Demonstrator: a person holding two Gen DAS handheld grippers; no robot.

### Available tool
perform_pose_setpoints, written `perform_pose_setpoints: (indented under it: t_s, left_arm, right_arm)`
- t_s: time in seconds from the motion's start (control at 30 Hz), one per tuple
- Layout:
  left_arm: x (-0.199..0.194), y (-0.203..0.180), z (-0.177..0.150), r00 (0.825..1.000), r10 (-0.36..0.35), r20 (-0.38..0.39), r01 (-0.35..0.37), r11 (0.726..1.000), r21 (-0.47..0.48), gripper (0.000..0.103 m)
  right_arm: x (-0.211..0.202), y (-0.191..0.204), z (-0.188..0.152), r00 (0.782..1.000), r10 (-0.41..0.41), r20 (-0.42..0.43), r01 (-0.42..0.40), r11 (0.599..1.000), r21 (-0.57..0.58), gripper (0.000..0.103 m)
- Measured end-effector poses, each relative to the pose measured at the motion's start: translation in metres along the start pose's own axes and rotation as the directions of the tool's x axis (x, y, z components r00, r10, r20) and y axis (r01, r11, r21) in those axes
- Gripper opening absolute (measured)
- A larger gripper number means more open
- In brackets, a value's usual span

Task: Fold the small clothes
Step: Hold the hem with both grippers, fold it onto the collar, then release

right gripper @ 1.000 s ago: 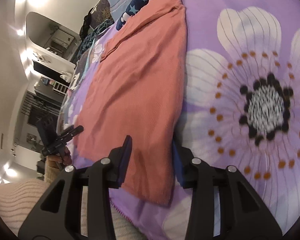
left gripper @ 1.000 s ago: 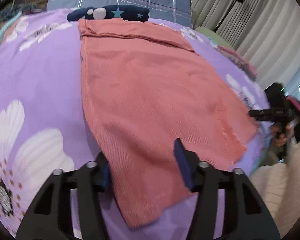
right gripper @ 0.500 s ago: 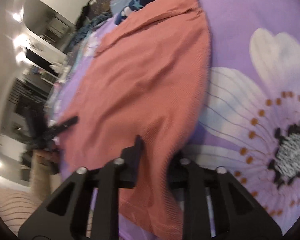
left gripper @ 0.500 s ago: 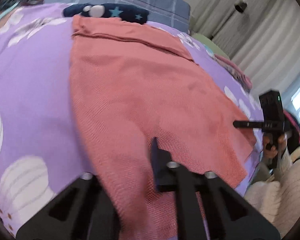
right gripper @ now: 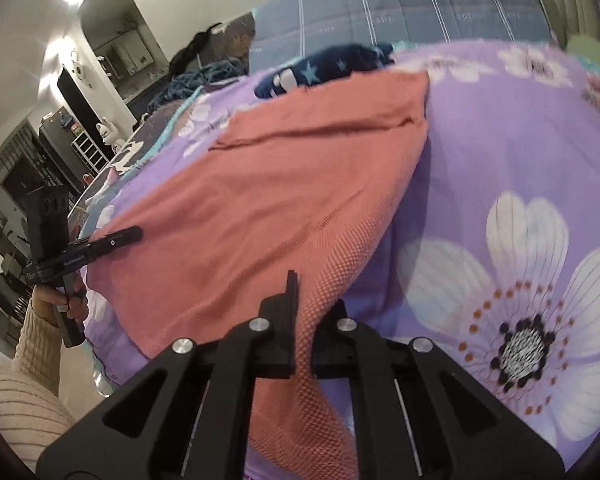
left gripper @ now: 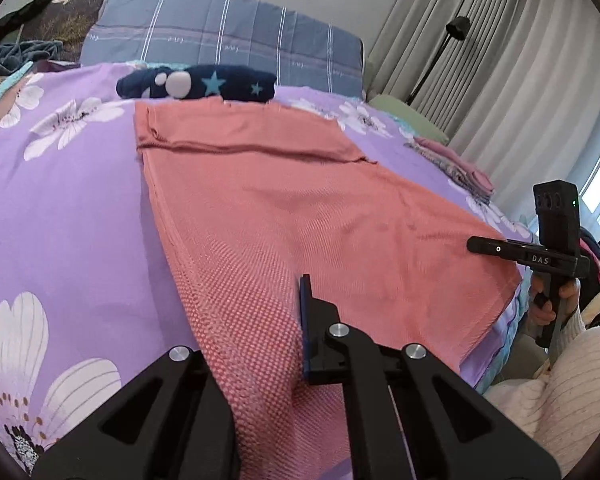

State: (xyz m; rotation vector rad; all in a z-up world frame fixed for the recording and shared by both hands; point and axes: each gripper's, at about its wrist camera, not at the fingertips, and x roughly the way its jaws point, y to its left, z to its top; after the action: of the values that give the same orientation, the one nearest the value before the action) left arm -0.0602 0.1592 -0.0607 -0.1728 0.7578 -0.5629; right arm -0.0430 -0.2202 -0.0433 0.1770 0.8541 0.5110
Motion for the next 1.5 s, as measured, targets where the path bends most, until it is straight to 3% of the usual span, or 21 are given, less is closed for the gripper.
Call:
perform_pose_setpoints:
  t_s: [0.1,0.2,0.37,0.53,0.63,0.83,1.1,1.33,1.5]
  left_arm:
    - [-0.011,-0.004,0.004,0.999,-0.001,0.038,0.001,1.0,0.003,0.003]
    - [-0.025,-0.01,0.01,0.996,-0.012,0.083,0.013,1.0,-0.009,0.003]
    - [-0.062,-0.041,0.021,0.983,-0.059,0.175,0.055,0.998,0.029,0.003]
    - [-0.095,-0.086,0.026,0.963,-0.07,0.262,0.037,0.991,0.131,0.004]
    - [-0.081,-0.085,0.028,0.971,-0.032,0.237,0.002,0.992,0.126,0.006]
    - [-0.04,-0.051,0.024,0.989,0.045,0.14,-0.045,0.999,0.0,0.006]
    - [-0.009,-0.024,0.044,0.994,0.047,0.102,-0.041,0.998,-0.052,0.008]
    - [0.031,0.016,0.086,0.994,0.073,0.087,-0.066,0.995,-0.079,0.008]
    - [0.067,0.058,0.109,0.995,0.052,0.088,-0.037,0.986,-0.163,0.009]
  right_arm:
    - [-0.007,0.002,0.004,0.999,0.011,0.036,-0.011,1.0,-0.005,0.004]
    - [-0.025,-0.003,0.009,0.991,0.069,0.117,-0.071,0.997,0.013,0.004]
    - [-0.076,-0.026,0.02,0.961,0.113,0.254,-0.138,0.987,0.086,0.004]
    - [-0.121,-0.031,0.023,0.923,0.112,0.369,-0.131,0.991,0.029,0.004]
    - [-0.108,-0.037,0.03,0.937,0.072,0.342,-0.089,0.995,0.034,0.004]
    - [-0.047,-0.054,0.042,0.974,0.037,0.221,-0.06,0.993,0.097,0.004]
    - [0.002,-0.074,0.072,0.984,0.027,0.175,-0.049,0.992,0.12,0.005]
    - [0.059,-0.095,0.121,0.993,0.026,0.115,-0.04,0.991,0.128,0.005]
    - [0.105,-0.116,0.14,0.998,0.01,0.061,-0.02,0.987,0.16,0.005]
